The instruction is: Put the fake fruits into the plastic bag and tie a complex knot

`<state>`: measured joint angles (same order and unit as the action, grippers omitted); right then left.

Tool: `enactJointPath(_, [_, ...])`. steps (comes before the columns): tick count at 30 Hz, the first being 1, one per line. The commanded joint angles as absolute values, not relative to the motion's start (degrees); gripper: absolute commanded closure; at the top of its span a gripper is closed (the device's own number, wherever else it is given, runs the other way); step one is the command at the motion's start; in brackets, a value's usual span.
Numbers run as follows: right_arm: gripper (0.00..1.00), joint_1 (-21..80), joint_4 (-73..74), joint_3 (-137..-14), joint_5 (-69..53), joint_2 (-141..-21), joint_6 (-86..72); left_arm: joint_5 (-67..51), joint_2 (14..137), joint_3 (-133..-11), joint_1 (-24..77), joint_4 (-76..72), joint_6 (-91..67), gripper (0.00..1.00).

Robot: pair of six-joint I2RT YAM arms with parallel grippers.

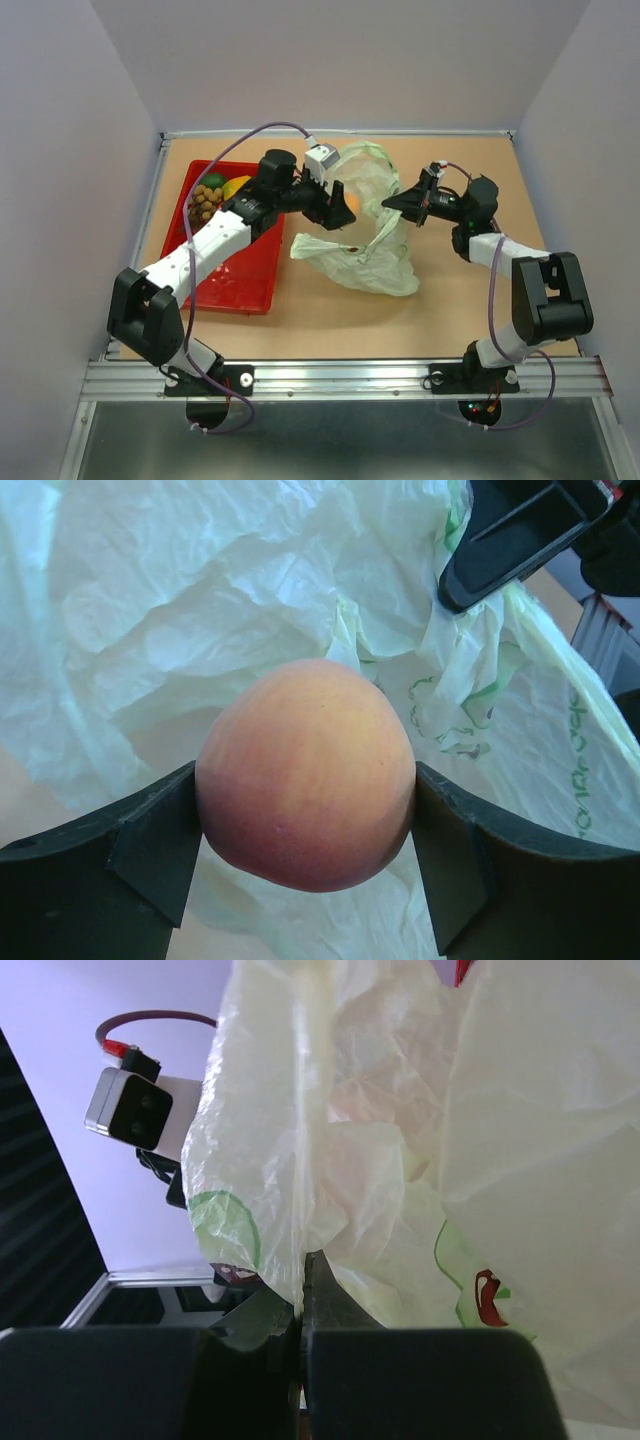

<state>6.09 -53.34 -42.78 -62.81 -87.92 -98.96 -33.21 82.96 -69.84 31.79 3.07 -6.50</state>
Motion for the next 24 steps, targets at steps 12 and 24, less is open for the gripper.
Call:
enactJointPath(12, [0.99,6.42,-57.83,-42.1,-64.42,-88.95,-99.23,-24.35,76.12,-69.28,32.34,7.56,-2.72,0.01])
enactJointPath(24, [0.99,6.42,-57.74,-41.75,-64.86,-88.94,-98.17,-22.66,85.05,-65.12,25.75,5.62,-9.84,0.02])
